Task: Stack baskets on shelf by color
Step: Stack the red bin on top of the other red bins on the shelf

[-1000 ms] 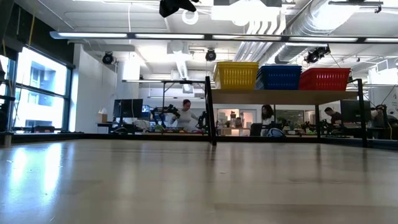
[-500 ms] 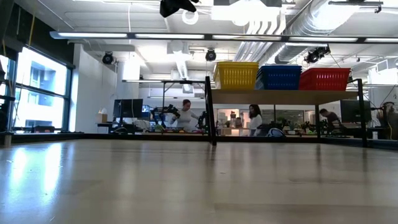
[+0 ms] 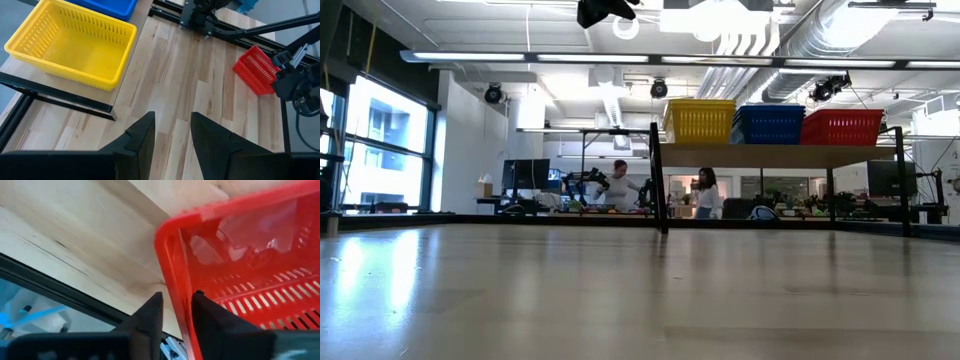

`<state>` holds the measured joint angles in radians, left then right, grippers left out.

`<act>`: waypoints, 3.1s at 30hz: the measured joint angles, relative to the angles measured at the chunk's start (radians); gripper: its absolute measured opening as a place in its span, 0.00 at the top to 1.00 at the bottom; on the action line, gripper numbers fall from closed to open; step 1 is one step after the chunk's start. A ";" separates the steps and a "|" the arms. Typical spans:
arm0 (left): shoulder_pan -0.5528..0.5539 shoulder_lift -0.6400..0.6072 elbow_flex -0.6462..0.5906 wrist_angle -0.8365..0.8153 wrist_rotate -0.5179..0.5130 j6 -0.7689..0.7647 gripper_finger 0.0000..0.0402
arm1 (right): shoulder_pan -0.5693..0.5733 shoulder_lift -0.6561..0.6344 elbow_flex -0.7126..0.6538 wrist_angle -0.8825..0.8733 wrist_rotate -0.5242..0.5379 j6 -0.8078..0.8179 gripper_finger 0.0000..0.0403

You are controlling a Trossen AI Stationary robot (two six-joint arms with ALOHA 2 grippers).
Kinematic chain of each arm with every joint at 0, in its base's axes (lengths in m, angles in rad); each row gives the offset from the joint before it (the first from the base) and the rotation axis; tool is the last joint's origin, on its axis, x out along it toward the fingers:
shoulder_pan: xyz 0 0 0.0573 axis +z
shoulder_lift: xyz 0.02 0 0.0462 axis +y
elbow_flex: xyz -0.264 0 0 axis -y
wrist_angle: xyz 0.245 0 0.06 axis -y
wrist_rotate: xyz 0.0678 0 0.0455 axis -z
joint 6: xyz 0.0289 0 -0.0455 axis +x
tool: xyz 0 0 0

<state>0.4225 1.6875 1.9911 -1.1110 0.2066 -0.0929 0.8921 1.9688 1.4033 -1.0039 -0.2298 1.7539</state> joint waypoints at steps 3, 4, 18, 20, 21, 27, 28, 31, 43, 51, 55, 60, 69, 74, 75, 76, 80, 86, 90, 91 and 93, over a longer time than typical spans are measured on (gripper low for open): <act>0.000 0.000 0.000 0.000 0.000 0.000 0.71 | 0.000 0.010 0.000 0.000 -0.025 0.000 0.87; 0.000 0.000 0.000 0.000 0.000 0.000 0.71 | 0.000 0.010 0.000 0.002 -0.029 0.000 0.90; 0.002 0.000 0.000 0.001 0.000 0.000 0.71 | -0.011 0.006 0.100 -0.002 0.118 -0.008 1.00; 0.002 0.000 0.000 0.001 0.000 0.000 0.71 | -0.019 0.006 0.137 -0.018 0.170 -0.027 1.00; 0.002 0.000 0.000 0.001 0.000 0.000 0.71 | -0.024 0.006 0.157 -0.024 0.194 -0.044 1.00; 0.005 0.000 0.000 0.010 0.000 0.000 0.71 | -0.074 0.006 0.274 -0.115 0.330 -0.164 1.00; 0.008 0.000 0.000 0.010 0.000 0.000 0.71 | -0.084 0.006 0.293 -0.141 0.350 -0.190 1.00; 0.019 0.000 0.000 0.010 0.000 0.000 0.71 | -0.114 0.006 0.343 -0.226 0.397 -0.262 1.00; 0.106 -0.016 0.000 0.004 0.000 0.000 0.71 | -0.202 -0.118 0.402 -0.526 0.637 -0.427 1.00; 0.143 -0.018 0.000 0.004 -0.002 0.000 0.71 | -0.271 -0.332 0.285 -0.567 0.752 -0.550 1.00; 0.149 -0.018 0.000 0.004 -0.002 0.000 0.71 | -0.337 -0.451 0.213 -0.568 0.773 -0.664 1.00; 0.154 -0.018 0.000 0.004 -0.004 0.000 0.71 | -0.438 -0.601 0.124 -0.568 0.779 -0.831 1.00; 0.154 -0.018 0.000 0.005 -0.004 0.000 0.71 | -0.690 -0.803 0.077 -0.568 0.807 -1.223 1.00; 0.154 -0.018 0.000 0.008 -0.005 0.000 0.71 | -0.864 -0.859 0.077 -0.568 0.800 -1.477 1.00; 0.154 -0.018 0.000 0.008 -0.005 0.000 0.71 | -0.897 -0.865 0.077 -0.568 0.793 -1.531 1.00; 0.154 -0.018 0.000 0.008 -0.005 0.000 0.71 | -0.932 -0.869 0.077 -0.568 0.781 -1.589 1.00; 0.154 -0.018 0.000 0.009 -0.006 0.000 0.71 | -1.066 -0.872 0.077 -0.567 0.723 -1.836 1.00; 0.154 -0.018 0.000 0.009 -0.009 0.000 0.71 | -1.266 -0.869 0.077 -0.567 0.683 -2.168 1.00; 0.154 -0.018 0.000 0.009 -0.009 0.000 0.71 | -1.385 -0.866 0.077 -0.568 0.648 -2.328 1.00; 0.154 -0.018 0.000 0.009 -0.009 0.000 0.71 | -1.410 -0.862 0.077 -0.568 0.634 -2.365 1.00; 0.154 -0.018 0.000 0.009 -0.009 0.000 0.71 | -1.458 -0.846 0.077 -0.567 0.606 -2.431 1.00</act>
<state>0.5766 1.6695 1.9915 -1.1019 0.1978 -0.0934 -0.5658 1.1232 1.4803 -1.5713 0.3766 -0.6774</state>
